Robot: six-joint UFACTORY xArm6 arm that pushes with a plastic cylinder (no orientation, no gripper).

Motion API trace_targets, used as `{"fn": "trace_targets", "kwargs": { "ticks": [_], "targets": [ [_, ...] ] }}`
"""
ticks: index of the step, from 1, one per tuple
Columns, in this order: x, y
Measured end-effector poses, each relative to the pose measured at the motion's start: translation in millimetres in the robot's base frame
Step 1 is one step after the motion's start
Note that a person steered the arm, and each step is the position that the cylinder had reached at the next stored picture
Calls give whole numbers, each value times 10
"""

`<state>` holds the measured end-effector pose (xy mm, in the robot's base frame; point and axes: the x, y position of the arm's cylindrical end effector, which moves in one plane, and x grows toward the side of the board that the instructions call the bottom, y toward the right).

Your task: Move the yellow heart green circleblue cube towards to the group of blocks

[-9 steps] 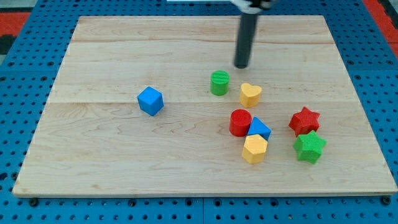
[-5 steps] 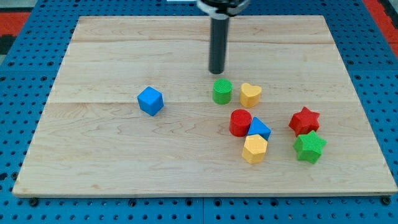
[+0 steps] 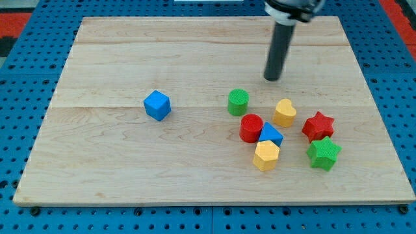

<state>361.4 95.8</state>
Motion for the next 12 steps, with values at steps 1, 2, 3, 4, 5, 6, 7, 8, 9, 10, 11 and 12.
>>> {"fn": "trace_targets", "kwargs": {
  "ticks": [1,2,3,4,5,6,7,8,9,10,11,12],
  "targets": [
    [272,-606],
    [803,-573],
    [688,-547],
    [612,-1483],
    [149,-2069],
    [350,-2401],
    [590,-1742],
    [719,-1564],
    [399,-2286],
    [908,-2086],
    [1232,-1087],
    [1412,-1014]
  ]
}}
